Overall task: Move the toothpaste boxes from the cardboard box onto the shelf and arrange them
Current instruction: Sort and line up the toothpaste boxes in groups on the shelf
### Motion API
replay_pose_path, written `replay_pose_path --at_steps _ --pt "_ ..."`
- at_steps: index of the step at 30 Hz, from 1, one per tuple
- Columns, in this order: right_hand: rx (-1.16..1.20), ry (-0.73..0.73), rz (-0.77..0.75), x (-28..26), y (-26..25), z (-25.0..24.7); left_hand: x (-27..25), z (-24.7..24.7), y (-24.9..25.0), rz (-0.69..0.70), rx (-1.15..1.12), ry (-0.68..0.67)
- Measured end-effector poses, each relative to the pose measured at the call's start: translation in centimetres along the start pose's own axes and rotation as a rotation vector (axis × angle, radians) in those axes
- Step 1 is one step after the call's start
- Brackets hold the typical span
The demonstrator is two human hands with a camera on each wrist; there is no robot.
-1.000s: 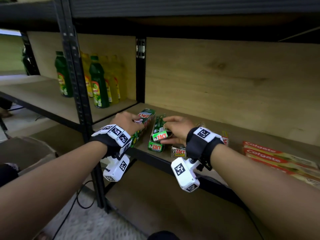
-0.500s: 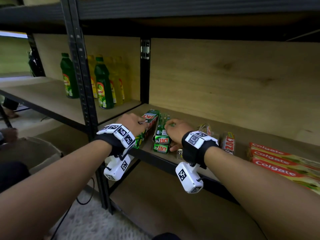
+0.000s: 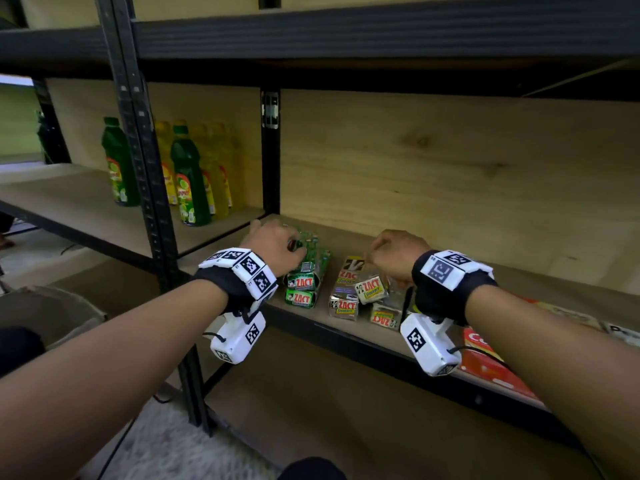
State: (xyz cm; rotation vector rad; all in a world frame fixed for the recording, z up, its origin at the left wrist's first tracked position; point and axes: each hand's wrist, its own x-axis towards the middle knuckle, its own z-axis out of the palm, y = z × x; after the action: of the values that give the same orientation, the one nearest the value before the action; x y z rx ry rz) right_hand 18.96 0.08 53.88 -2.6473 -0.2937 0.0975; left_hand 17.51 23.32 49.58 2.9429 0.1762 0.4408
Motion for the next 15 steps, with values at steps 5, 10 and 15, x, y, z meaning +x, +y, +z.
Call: replay_pose_path --at_steps 5,10,15 --pt "0.221 -0.155 0.160 0.2 2.3 1.1 -0.5 0.4 3.3 0.164 -0.114 -0.070" --pt "0.494 -0.150 0.187 1.0 3.1 2.2 -1.3 0.8 5.1 0.234 -0.058 -0.143" --pt "0.679 -0.201 0.226 1.3 4.0 2.0 -1.4 1.2 5.3 0.212 0.017 -0.211"
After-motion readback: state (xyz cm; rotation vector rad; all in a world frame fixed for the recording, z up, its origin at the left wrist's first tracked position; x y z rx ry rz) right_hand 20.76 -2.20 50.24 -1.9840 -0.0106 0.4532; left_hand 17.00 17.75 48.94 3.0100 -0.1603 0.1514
